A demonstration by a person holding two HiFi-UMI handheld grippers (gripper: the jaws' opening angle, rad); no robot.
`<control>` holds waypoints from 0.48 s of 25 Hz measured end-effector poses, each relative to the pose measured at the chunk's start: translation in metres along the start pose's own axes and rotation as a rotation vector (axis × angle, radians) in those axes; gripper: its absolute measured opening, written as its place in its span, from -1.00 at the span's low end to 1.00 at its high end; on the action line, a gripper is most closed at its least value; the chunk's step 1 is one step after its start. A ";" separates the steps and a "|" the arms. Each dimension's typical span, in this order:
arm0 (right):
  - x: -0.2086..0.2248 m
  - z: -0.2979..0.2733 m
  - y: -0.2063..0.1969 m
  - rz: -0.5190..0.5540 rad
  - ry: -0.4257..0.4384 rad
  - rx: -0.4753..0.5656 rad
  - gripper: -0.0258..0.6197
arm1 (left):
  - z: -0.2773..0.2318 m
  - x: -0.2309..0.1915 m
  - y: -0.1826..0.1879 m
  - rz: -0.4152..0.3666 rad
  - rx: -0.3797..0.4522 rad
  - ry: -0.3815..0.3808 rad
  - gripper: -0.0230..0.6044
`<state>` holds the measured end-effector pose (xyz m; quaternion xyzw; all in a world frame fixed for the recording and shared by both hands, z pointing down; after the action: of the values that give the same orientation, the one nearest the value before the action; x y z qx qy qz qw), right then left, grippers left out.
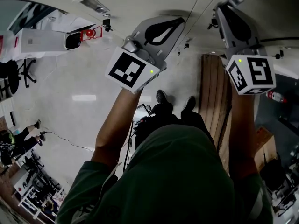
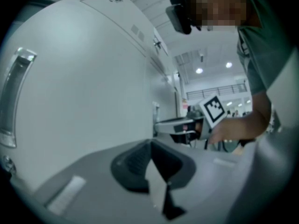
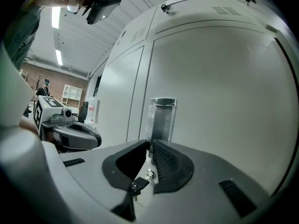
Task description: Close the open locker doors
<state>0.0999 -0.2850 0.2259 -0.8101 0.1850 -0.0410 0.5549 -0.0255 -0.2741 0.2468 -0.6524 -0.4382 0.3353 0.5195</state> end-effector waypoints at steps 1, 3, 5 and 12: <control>0.000 0.000 0.000 -0.002 -0.001 0.000 -0.81 | 0.000 0.000 0.000 0.000 0.000 0.001 -0.92; 0.001 0.000 -0.001 -0.004 -0.002 0.002 -0.81 | 0.001 0.000 0.000 0.000 -0.002 0.005 -0.92; 0.000 0.001 -0.002 -0.004 -0.002 0.008 -0.81 | 0.002 0.002 -0.002 0.000 -0.005 0.008 -0.92; -0.006 0.014 -0.005 0.019 0.007 0.008 -0.90 | 0.007 0.008 -0.001 -0.007 -0.008 0.020 -0.92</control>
<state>0.0993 -0.2687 0.2261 -0.8058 0.1943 -0.0395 0.5580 -0.0290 -0.2635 0.2466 -0.6562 -0.4367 0.3253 0.5224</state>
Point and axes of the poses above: the fingertips, and each gripper's own axes: z backward along the fingers, x to its right, y out of its top, the point moved 3 cm from there along z, backward along the fingers, and after that the axes turned 14 degrees about -x, right-handed, at the moved point
